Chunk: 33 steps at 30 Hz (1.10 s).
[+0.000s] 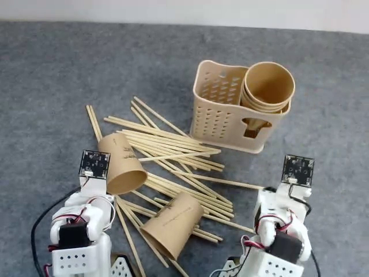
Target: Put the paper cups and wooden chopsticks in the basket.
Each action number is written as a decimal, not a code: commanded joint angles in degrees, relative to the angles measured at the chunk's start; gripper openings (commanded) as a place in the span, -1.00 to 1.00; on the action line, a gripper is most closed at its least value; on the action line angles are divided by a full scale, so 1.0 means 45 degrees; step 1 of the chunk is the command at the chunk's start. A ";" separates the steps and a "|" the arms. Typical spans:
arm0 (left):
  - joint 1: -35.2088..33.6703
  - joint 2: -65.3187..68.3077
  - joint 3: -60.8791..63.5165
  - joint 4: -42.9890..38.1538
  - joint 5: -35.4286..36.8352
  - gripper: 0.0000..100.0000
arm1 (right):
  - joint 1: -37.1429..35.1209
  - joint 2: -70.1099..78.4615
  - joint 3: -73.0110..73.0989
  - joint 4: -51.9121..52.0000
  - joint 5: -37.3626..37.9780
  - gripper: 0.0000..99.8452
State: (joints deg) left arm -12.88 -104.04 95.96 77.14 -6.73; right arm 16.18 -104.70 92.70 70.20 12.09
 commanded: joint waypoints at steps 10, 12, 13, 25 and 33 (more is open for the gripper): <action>0.1162 0.0010 0.0264 0.0020 0.0059 -0.75 | 0.0088 -0.0166 0.1924 -0.0498 0.0020 -0.99; 0.1670 0.0010 0.0264 0.0020 0.0078 -0.75 | -0.0107 -0.0166 0.2139 -0.0381 0.0020 -0.99; 0.1788 0.0010 0.0264 0.0020 0.0098 -0.75 | -0.0303 -0.0166 0.2159 -0.0322 0.0020 -0.99; 0.2237 -0.0010 0.0264 0.0020 0.0117 -0.75 | -0.1084 -0.0166 0.2159 0.0303 0.0020 -0.99; 0.2256 0.0010 0.0264 0.0020 0.0078 -0.76 | -0.1065 -0.0166 0.2178 0.0303 0.0020 -0.99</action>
State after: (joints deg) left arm -3.74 -104.04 95.96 77.14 -6.73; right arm 12.04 -104.70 95.60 71.16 12.09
